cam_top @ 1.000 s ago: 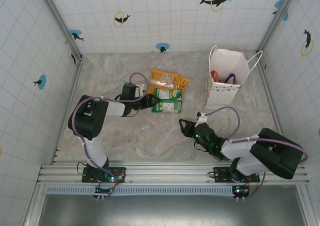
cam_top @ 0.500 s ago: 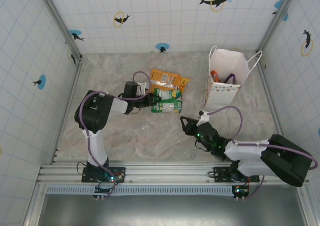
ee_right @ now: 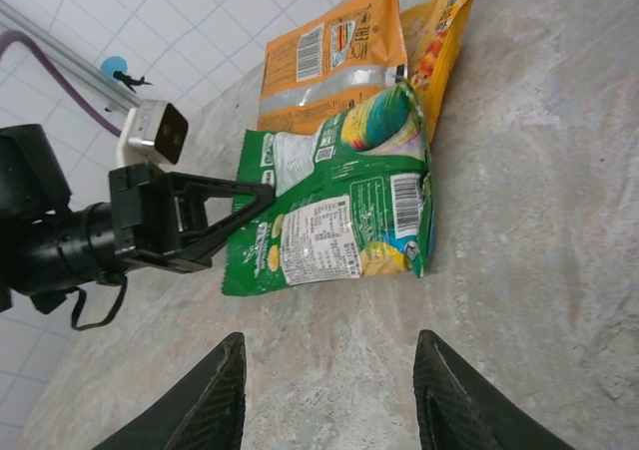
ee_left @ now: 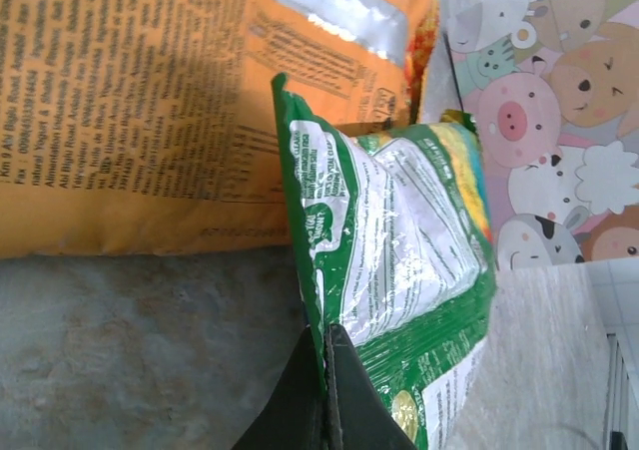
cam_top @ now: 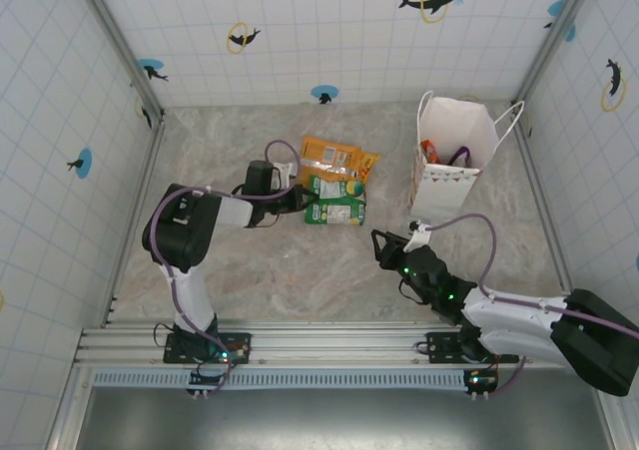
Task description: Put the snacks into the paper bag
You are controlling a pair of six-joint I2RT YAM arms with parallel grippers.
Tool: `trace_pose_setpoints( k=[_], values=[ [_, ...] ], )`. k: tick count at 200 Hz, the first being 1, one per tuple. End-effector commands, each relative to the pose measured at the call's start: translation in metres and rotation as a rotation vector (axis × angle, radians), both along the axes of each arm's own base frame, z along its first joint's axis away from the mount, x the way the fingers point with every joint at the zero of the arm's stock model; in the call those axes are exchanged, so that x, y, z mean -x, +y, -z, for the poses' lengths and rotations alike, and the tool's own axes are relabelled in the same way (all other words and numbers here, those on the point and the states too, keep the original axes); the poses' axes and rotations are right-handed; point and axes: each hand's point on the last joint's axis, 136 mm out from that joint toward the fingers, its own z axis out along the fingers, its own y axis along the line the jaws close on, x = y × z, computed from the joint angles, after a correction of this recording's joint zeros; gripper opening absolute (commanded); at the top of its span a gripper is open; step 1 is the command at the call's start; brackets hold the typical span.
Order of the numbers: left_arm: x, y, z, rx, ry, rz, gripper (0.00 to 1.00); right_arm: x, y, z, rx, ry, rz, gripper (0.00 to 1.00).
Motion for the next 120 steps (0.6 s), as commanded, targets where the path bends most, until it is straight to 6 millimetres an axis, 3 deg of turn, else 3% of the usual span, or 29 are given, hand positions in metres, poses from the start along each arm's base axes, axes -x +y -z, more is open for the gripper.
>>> trace_pose_setpoints(
  k=[1, 84, 92, 96, 120],
  values=[
    [0.012, -0.004, -0.030, -0.013, -0.089, 0.069, 0.00, -0.001, -0.013, 0.002, 0.051, -0.025, 0.028, 0.47],
    [0.053, 0.008, -0.089, -0.211, -0.267, 0.248, 0.00, 0.003, -0.026, -0.028, 0.169, -0.201, -0.020, 0.49],
    [0.070, 0.002, -0.086, -0.243, -0.263, 0.307, 0.00, 0.003, -0.027, -0.032, 0.190, -0.219, -0.024, 0.49],
    [0.068, 0.000, -0.098, -0.249, -0.295, 0.317, 0.00, 0.003, -0.027, -0.033, 0.202, -0.227, -0.028, 0.49],
    [0.083, 0.005, -0.113, -0.316, -0.337, 0.383, 0.00, 0.004, -0.028, -0.044, 0.274, -0.275, -0.057, 0.50]
  ],
)
